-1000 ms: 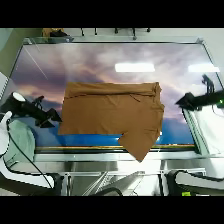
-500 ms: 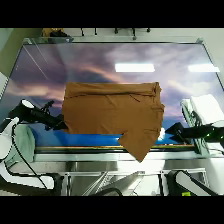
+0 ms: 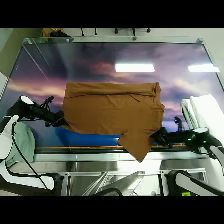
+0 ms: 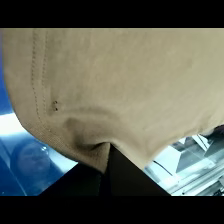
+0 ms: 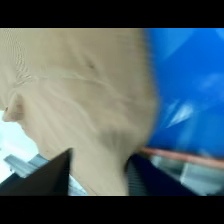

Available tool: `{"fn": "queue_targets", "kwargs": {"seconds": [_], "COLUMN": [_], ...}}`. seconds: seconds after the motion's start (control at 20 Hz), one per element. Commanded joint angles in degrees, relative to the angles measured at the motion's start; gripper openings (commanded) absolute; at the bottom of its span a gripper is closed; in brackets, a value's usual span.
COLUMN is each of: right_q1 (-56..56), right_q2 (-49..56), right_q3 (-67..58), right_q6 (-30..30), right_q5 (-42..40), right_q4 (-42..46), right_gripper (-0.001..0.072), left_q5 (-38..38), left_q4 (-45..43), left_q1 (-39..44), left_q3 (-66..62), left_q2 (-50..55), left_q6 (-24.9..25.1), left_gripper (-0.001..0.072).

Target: Fold the shirts.

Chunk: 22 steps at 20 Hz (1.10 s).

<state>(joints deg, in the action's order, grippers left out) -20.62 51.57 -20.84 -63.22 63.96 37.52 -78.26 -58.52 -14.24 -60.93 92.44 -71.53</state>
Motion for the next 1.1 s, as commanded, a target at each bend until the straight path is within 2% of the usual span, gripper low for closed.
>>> {"fn": "queue_targets", "kwargs": {"seconds": [0.0,0.05,0.1,0.2,0.3,0.45,0.5,0.65,0.8,0.9,1.05], "right_q1": [6.67,6.54,5.97,4.0,3.06,2.86,2.86,2.86,2.86,2.91,2.95], "right_q2": [2.78,2.05,0.79,-3.13,-8.13,-17.99,-21.14,-27.54,-28.94,-25.66,-14.58], "right_q3": [0.24,-0.33,-0.94,-1.57,-1.51,-0.74,-0.48,-0.28,-4.39,-9.66,-18.03], "right_q6": [3.93,3.91,3.87,0.7,-4.76,-12.96,-13.77,-13.27,-8.07,-4.79,3.65], "right_q5": [-2.43,-1.05,0.66,4.79,8.9,12.31,13.51,14.67,11.13,7.21,3.23], "right_q4": [-4.81,-4.74,-4.46,-1.33,6.86,16.39,17.94,17.51,13.11,9.73,-0.33], "right_gripper": [0.0179,0.0079,0.0022,0.0021,0.0021,0.002,0.002,0.002,0.002,0.002,0.002], "left_q5": [-1.92,-3.17,-4.0,-7.06,-8.55,-6.49,-6.29,-4.48,-4.13,-3.76,-3.1], "left_q4": [-0.66,-1.53,-3.34,-8.7,-12.59,-12.44,-12.59,-12.2,-7.76,-4.28,-1.31], "left_q1": [0.02,-0.22,-0.52,-1.33,-2.34,-4.0,-4.59,-6.84,-7.96,-7.74,-4.94], "left_q3": [-0.15,-0.15,-0.15,-0.11,2.12,9.64,12.13,18.56,17.29,11.8,1.25], "left_q2": [-0.04,-0.04,-0.04,-0.15,-2.34,-9.35,-11.58,-17.62,-21.75,-22.51,-18.62], "left_q6": [-0.09,-0.76,-2.71,-6.71,-8.44,-8.48,-8.46,-8.5,-8.41,-8.48,-9.66], "left_gripper": [0.002,0.0019,0.002,0.002,0.0019,0.002,0.002,0.002,0.0019,0.0019,0.0019]}}
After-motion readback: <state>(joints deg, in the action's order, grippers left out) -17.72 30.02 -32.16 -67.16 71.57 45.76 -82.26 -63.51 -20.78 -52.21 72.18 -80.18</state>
